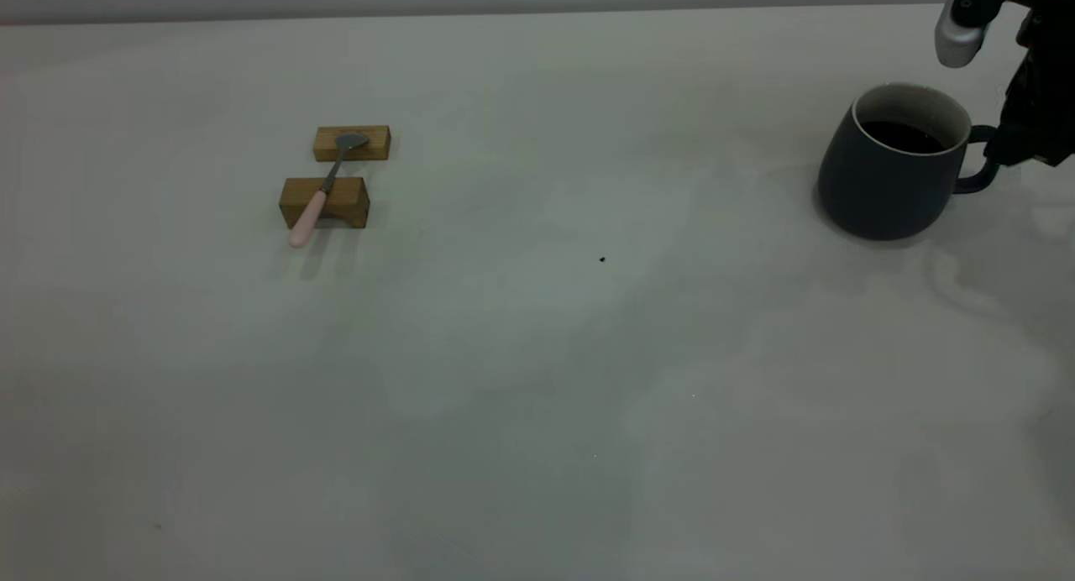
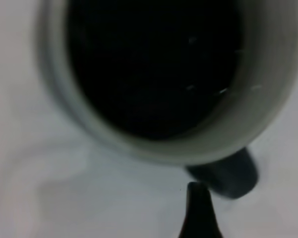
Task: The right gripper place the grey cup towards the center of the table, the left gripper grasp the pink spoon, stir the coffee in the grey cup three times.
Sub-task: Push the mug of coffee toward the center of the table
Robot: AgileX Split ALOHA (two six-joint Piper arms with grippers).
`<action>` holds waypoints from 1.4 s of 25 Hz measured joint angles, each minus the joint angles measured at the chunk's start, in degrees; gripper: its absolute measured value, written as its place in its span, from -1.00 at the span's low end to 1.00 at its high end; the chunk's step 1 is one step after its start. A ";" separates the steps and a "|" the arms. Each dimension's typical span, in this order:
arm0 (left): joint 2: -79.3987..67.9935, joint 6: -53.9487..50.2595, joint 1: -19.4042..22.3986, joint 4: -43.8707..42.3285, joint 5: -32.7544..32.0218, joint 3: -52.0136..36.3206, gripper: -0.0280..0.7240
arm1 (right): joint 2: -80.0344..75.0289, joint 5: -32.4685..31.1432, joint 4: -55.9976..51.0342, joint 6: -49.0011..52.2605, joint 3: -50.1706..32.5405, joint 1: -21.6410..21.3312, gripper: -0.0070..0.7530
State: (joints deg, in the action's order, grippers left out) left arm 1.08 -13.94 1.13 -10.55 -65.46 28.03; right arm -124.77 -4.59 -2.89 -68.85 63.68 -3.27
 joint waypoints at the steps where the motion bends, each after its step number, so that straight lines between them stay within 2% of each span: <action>1: 0.00 0.00 0.00 0.00 0.00 0.00 0.18 | -0.57 0.72 -0.05 -0.14 0.08 0.00 0.53; 11: 0.00 0.00 0.00 0.00 0.00 0.00 0.18 | -5.12 5.57 -0.05 -0.88 0.44 0.16 0.53; 15: 0.00 0.00 0.00 0.00 0.00 0.00 0.18 | -5.75 6.64 -0.05 -0.94 0.44 1.97 0.53; 35: 0.00 0.00 0.00 0.00 0.00 0.00 0.18 | -7.37 16.61 -0.17 0.71 0.55 20.02 0.53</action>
State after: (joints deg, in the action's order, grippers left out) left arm 1.08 -13.94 1.13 -10.55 -65.46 28.03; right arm -132.14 12.02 -3.06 -68.14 64.23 16.75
